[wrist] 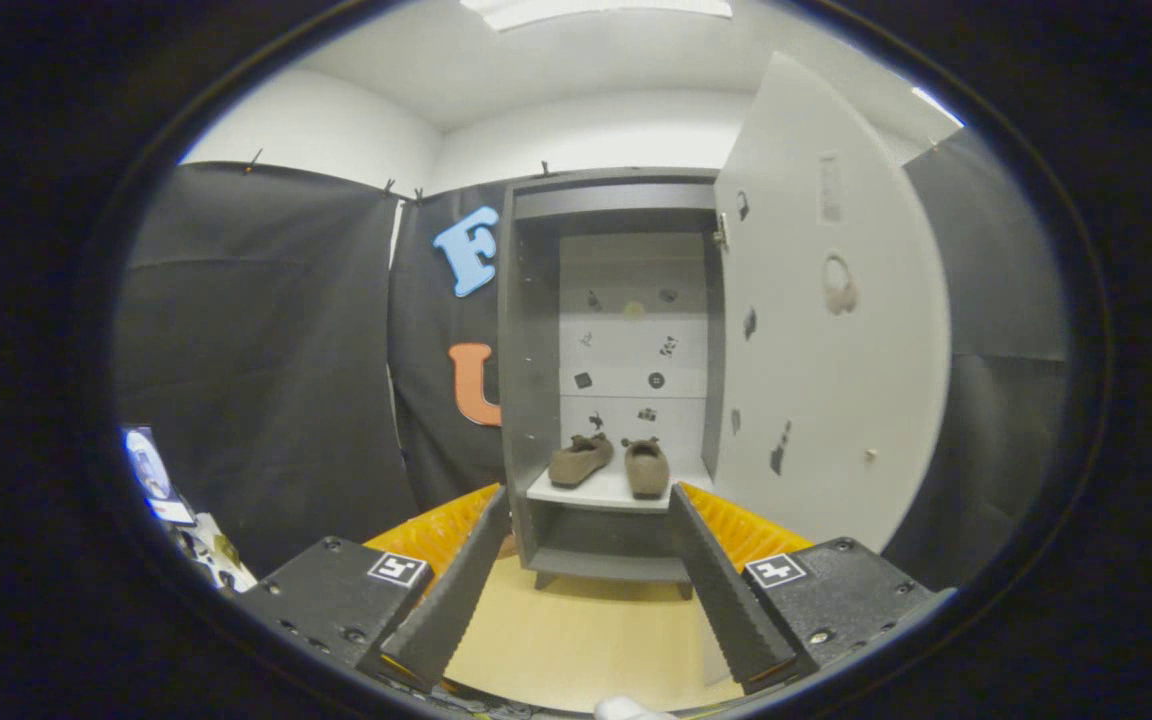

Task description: Open the shoe cabinet door, grab the shoes and put them into the shoe cabinet, then close the shoe cabinet door.

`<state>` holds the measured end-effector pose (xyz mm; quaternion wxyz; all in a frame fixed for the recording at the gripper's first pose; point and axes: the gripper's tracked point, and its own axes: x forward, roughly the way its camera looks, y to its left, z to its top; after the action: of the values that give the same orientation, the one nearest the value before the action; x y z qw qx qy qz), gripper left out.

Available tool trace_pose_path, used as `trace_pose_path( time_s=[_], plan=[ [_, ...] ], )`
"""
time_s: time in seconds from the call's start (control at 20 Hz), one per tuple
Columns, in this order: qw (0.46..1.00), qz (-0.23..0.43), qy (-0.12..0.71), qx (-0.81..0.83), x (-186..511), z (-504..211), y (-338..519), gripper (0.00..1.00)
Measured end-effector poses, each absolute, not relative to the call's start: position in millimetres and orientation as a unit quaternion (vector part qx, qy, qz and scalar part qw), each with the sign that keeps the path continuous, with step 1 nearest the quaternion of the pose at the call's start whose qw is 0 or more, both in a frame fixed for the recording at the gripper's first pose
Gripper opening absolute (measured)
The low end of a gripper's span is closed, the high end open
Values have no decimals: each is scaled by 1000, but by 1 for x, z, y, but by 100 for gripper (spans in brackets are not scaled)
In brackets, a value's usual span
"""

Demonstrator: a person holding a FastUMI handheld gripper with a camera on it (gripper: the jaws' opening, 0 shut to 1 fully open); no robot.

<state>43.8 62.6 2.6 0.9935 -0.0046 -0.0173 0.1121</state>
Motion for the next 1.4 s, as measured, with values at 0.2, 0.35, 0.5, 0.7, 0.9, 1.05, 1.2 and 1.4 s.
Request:
trace_pose_path(
  time_s=[0.2, 0.35, 0.5, 0.7, 0.9, 1.05, 1.2, 1.4],
  plan=[
    [998, 59, -23, 3, 9, 4, -17, 100],
    [999, 10, -24, 20, 12, 0, -76, 100],
    [999, -30, -21, 13, 29, -3, -128, 100],
    [1000, -25, -7, 14, 65, 0, -159, 100],
    [1000, 24, 5, 20, 107, 1, -164, 100],
    [997, 71, 13, 18, 121, 0, -150, 100],
    [994, 105, 19, 21, 124, 0, -139, 97],
    [993, 119, 16, -4, 123, 3, -116, 97]
  ],
)
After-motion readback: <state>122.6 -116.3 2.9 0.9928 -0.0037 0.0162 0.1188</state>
